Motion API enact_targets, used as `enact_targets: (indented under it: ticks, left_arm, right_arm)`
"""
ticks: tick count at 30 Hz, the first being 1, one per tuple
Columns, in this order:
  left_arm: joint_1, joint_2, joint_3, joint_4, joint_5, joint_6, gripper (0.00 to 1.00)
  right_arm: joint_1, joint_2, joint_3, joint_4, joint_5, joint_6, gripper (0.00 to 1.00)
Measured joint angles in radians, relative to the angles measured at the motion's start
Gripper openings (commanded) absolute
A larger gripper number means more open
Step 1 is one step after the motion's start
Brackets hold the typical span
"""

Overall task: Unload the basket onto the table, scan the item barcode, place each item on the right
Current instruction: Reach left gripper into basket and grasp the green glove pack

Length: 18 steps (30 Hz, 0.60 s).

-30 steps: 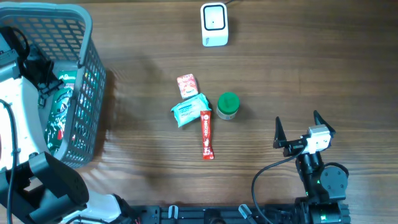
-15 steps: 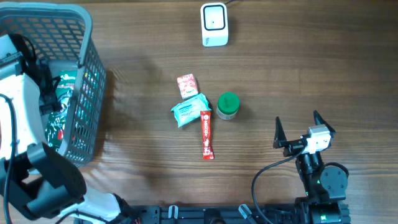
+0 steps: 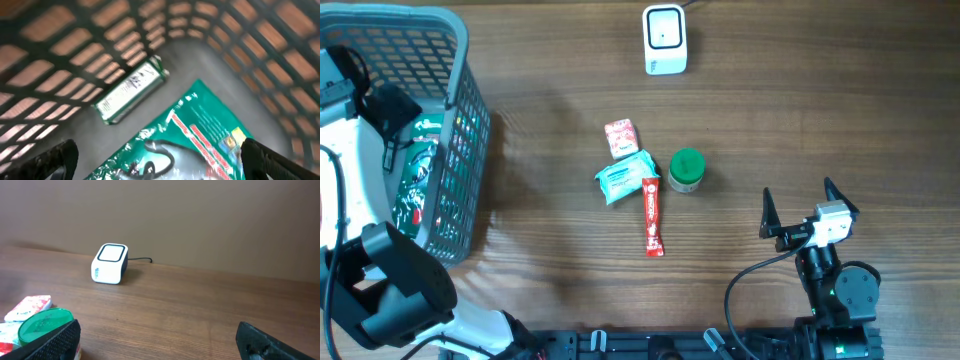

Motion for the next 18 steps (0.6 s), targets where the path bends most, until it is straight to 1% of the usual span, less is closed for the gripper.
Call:
enact_targets:
  ticks: [4,8,12,15,16,17,18]
  left_arm:
    - [0.000,0.000,-0.053,0.004,0.054,0.160,1.00]
    - [0.000,0.014,-0.151,0.013,0.072,0.282,1.00]
    - [0.000,0.057,-0.217,0.042,0.082,0.332,1.00]
    - [0.000,0.083,-0.255,0.077,0.123,0.349,1.00]
    - [0.000,0.087,-0.262,0.085,0.137,0.353,0.91]
    - [0.000,0.089,-0.266,0.091,0.147,0.354,0.68]
    - [0.000,0.089,-0.268,0.094,0.155,0.356,0.36]
  right_arm:
    - [0.000,0.000,0.000,0.000,0.000,0.000,1.00]
    - [0.000,0.000,0.000,0.000,0.000,0.000,1.00]
    - [0.000,0.000,0.000,0.000,0.000,0.000,1.00]
    - [0.000,0.000,0.000,0.000,0.000,0.000,1.00]
    - [0.000,0.000,0.000,0.000,0.000,0.000,1.00]
    - [0.000,0.000,0.000,0.000,0.000,0.000,1.00]
    - [0.000,0.000,0.000,0.000,0.000,0.000,1.00]
